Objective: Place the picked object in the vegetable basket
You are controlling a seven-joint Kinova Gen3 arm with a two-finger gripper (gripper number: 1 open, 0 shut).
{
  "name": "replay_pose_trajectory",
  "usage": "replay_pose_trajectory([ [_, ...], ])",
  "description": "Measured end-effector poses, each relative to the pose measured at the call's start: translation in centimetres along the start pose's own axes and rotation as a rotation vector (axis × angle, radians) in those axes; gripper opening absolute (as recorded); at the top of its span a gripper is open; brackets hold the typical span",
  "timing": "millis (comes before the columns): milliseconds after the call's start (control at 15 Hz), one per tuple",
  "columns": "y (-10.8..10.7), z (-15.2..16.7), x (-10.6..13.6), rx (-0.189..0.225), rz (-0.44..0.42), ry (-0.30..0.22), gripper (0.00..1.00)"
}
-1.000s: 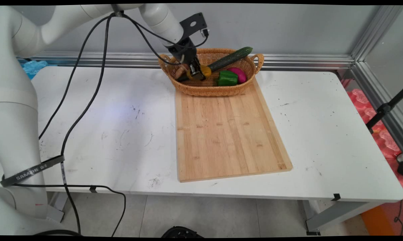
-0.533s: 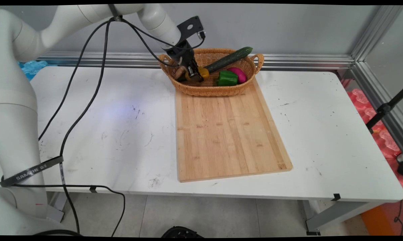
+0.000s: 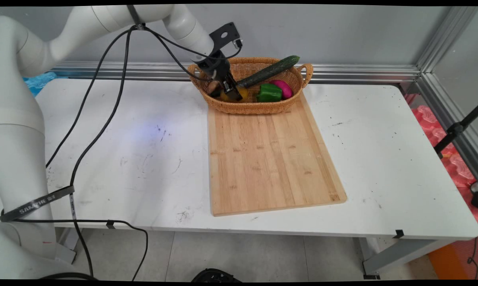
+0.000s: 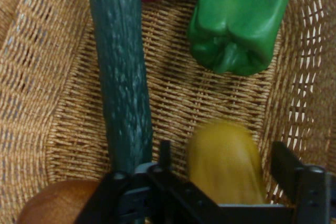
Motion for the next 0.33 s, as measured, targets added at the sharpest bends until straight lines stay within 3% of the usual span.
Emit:
replay_pose_trajectory([
  [333, -0.2, 0.27, -0.13, -0.005, -0.012, 0.007, 1.0],
])
